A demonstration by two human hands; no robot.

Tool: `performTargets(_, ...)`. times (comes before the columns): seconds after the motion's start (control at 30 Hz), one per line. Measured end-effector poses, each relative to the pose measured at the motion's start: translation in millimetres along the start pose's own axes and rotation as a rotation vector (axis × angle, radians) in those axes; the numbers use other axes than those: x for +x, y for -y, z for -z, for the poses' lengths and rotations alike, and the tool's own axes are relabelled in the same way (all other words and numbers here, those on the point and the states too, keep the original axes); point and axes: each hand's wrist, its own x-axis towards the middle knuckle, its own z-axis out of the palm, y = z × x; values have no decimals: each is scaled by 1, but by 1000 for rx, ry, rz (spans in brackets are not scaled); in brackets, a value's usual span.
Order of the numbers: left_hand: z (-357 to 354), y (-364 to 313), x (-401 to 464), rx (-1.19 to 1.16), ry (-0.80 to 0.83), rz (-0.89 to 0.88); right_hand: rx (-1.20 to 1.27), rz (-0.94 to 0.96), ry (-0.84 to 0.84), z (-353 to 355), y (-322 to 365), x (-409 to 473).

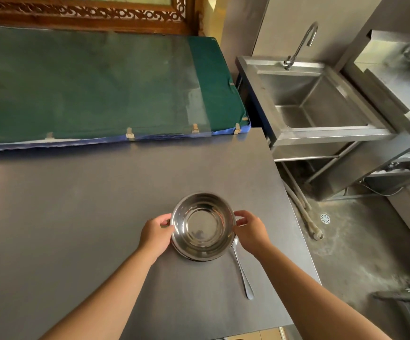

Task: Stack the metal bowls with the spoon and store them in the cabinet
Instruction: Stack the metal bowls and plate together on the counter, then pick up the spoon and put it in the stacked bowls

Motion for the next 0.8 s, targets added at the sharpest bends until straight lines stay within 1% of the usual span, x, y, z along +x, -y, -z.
performTargets(0.07, -3, 4, 1, 62, -24, -15, -6, -8, 5, -3, -5, 0)
performTargets(0.13, -5, 6, 1, 60, -34, -18, 0, -18, 10, -6, -9, 1)
performTargets(0.33, -5, 14, 4, -30, -60, 44, 225, -119, 18, -18, -15, 3)
performTargets(0.67, 34, 44, -13, -84, -93, 83, 326, -96, 91, -55, -16, -15)
performTargets(0.8, 47, 57, -24, -143, -97, 100, 314, -57, 129, -66, -18, -25)
